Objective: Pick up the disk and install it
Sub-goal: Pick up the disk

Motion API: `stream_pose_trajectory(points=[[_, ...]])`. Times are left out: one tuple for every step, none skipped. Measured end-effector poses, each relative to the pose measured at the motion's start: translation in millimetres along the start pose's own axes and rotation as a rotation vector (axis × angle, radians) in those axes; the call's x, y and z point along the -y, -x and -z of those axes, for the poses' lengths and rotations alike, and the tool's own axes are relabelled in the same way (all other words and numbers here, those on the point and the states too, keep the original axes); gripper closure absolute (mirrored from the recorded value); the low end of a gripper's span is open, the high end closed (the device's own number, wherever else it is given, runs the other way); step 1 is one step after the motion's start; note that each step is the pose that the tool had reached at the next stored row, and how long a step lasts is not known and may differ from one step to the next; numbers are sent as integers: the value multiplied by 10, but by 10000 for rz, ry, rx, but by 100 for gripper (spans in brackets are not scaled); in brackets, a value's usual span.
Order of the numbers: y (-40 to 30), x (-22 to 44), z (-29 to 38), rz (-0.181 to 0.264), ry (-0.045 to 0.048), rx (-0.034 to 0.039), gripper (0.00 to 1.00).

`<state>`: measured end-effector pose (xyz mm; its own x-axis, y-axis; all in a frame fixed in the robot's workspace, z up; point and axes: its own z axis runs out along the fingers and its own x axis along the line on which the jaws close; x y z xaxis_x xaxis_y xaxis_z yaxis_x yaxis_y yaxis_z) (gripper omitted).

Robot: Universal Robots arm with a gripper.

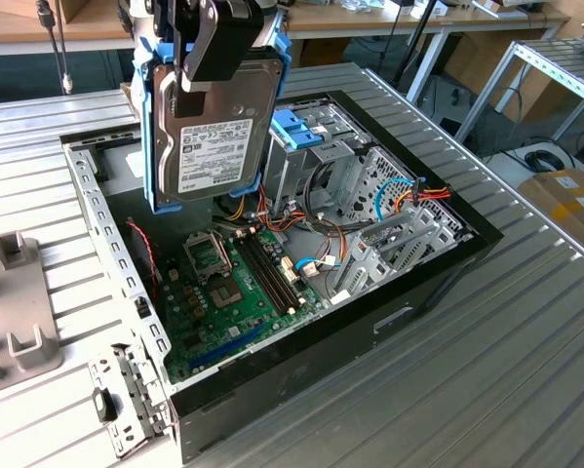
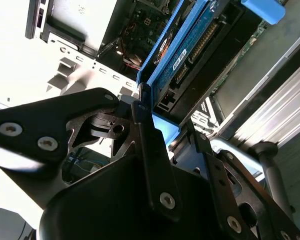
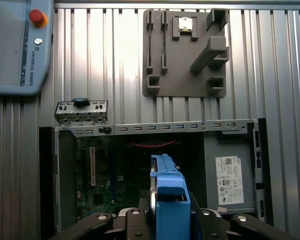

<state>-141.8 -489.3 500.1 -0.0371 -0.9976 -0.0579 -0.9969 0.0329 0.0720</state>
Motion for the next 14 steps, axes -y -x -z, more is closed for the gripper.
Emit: stream_pose_trajectory(points=[[-6, 0, 1, -1, 0, -1, 63], [-11, 0, 1, 0, -1, 1, 63], [-19, 0, 1, 0, 0, 0, 63], [-26, 1, 1, 0, 0, 0, 63], [-32, 1, 2, 0, 0, 0, 63], [-39, 1, 2, 0, -1, 1, 63], [-45, 1, 2, -1, -1, 1, 63], [-53, 1, 3, -1, 0, 1, 63], [-57, 1, 3, -1, -1, 1, 63], [-64, 2, 3, 0, -1, 1, 63], [-67, 2, 4, -1, 0, 1, 63], [-74, 2, 4, -1, 0, 1, 63], [-80, 2, 4, -1, -1, 1, 63], [-84, 2, 4, -1, -1, 1, 63]])
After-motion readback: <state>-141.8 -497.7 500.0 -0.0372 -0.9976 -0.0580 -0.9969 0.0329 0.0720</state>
